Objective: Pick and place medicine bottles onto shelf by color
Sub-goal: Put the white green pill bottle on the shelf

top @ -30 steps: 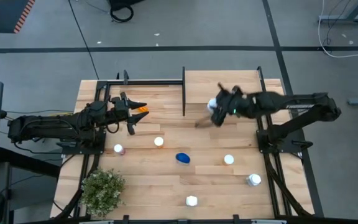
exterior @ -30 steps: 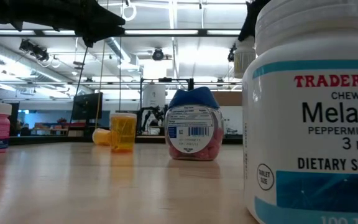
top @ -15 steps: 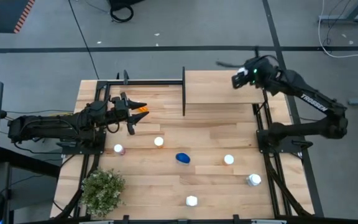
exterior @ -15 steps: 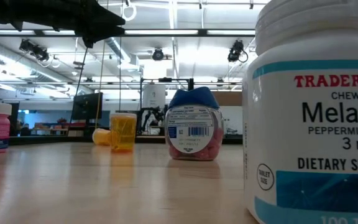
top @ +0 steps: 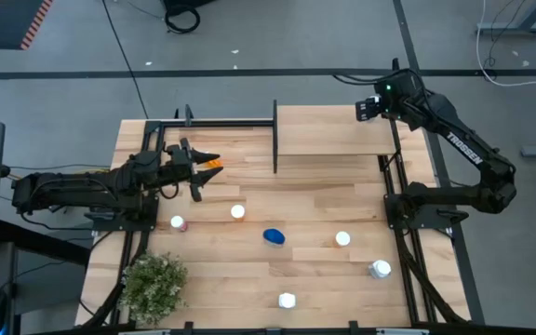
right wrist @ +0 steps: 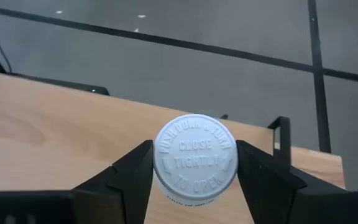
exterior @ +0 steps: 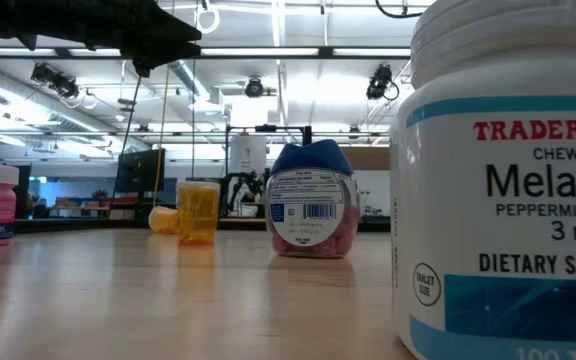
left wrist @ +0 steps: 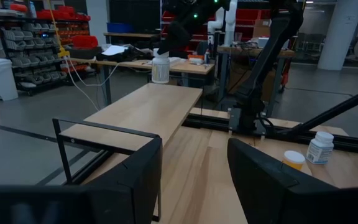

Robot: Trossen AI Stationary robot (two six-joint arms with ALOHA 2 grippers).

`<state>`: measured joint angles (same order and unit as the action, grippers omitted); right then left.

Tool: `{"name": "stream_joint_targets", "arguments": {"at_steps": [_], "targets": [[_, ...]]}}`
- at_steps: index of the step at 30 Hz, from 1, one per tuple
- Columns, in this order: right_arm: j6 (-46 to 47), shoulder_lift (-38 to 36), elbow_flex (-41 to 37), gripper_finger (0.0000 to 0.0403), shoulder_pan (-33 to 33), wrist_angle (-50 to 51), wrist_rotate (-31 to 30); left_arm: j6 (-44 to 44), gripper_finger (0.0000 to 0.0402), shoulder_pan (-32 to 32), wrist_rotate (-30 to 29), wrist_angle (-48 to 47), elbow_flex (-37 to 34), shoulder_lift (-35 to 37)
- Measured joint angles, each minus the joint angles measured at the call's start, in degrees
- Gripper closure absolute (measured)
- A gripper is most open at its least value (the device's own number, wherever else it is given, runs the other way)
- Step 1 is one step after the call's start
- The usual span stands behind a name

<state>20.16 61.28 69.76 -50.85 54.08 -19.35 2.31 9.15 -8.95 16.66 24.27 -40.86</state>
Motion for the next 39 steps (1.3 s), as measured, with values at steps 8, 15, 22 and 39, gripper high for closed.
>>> {"name": "stream_joint_targets", "arguments": {"at_steps": [8,15,22,39], "targets": [[4.0,0.0,-1.5,0.0187,0.7,1.1,-0.8,1.6,0.0211,0.0,0.0,-0.9,0.0,0.0],[10.2,-0.2,-7.3,0.0187,4.9,-0.1,-7.9,3.3,0.0210,0.0,0.8,-2.2,0.0,0.0],[13.0,-0.8,-7.3,0.0186,6.0,0.1,-9.1,1.7,0.0210,0.0,1.3,-3.3,0.0,0.0],[10.7,-1.8,-7.2,0.0130,6.0,-0.1,-9.2,1.1,0.0210,0.0,1.3,-1.9,0.0,0.0]]}}
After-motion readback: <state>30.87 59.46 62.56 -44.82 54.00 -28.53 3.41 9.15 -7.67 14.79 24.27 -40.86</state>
